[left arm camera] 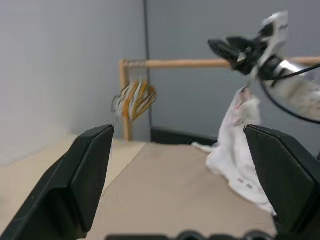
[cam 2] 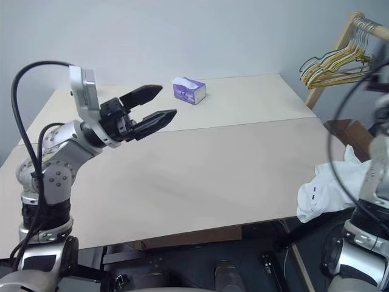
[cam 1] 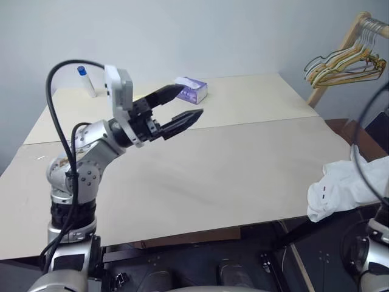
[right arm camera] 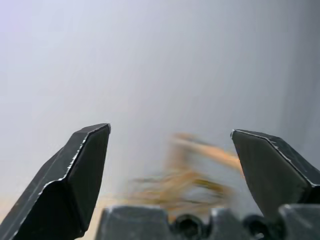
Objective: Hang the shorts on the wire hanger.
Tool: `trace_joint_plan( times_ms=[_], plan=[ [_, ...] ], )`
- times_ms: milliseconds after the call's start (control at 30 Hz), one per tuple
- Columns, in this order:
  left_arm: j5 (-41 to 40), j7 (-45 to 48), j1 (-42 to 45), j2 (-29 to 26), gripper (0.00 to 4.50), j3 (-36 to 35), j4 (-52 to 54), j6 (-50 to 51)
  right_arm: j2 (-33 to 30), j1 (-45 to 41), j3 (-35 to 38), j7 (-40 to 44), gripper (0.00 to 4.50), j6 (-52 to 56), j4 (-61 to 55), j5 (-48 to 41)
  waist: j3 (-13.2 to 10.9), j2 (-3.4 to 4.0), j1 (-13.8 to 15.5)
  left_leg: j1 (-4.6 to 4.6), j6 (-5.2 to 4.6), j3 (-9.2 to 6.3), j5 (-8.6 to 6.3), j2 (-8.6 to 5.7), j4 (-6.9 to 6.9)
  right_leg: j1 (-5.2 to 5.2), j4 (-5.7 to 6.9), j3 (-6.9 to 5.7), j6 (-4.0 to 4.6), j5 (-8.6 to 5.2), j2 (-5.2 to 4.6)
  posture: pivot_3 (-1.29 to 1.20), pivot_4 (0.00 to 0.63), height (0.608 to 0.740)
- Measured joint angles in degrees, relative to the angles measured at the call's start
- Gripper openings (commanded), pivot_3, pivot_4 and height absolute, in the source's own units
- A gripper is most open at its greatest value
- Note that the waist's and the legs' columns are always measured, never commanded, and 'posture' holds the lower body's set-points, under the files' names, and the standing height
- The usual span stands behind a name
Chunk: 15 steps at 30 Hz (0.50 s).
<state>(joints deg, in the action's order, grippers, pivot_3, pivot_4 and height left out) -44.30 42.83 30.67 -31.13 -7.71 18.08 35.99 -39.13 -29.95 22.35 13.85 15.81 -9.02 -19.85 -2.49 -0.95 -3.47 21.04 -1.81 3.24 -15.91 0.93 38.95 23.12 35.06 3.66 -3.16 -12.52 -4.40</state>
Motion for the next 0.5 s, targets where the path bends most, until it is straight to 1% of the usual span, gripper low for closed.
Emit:
trace_joint_plan(
  times_ms=[133,233,333,433,500],
  plan=[
    [2.8,1.7,-5.1,-4.0,4.50,-0.1,1.2,-1.0,-1.6,2.3,-10.3,16.3,4.48,0.3,-0.1,-2.9,0.0,-0.05,1.3,0.04,0.00,0.00,0.00,-0.01,0.01,0.03,-0.04,-0.04,0.00,0.00,-0.04,0.11,0.020,0.740],
    [5.4,2.8,-9.3,-6.6,4.50,-0.1,1.7,-2.4,-0.5,1.4,-16.5,25.5,4.48,0.2,1.6,-4.0,-0.1,-0.14,2.6,0.05,0.00,-0.01,0.00,0.00,0.00,0.06,-0.03,-0.09,0.01,0.00,-0.03,0.14,0.021,0.740],
    [8.6,4.4,-13.2,-9.3,4.50,0.1,1.9,-4.6,-1.3,-1.2,-22.6,36.0,4.48,0.2,5.3,-3.8,-0.1,-0.19,3.6,0.05,0.00,0.00,0.00,0.01,0.00,0.09,-0.04,-0.16,0.03,0.00,-0.03,0.16,0.022,0.740],
    [9.9,6.0,-15.7,-10.1,4.50,0.1,2.5,-6.1,-2.0,-3.2,-26.7,43.5,4.48,0.0,9.7,-2.6,-0.2,-0.29,5.1,0.09,0.01,-0.02,0.00,0.02,0.02,0.10,-0.06,-0.28,0.04,0.00,-0.07,0.17,0.020,0.740],
    [11.0,6.0,-16.3,-10.1,4.50,0.1,2.8,-6.7,-2.0,-3.7,-28.0,46.1,4.48,-0.7,11.9,-1.6,-0.2,-0.31,6.1,0.11,0.01,-0.02,0.00,0.02,0.02,0.11,-0.07,-0.30,0.05,0.01,-0.07,0.17,0.021,0.740]
  ],
)
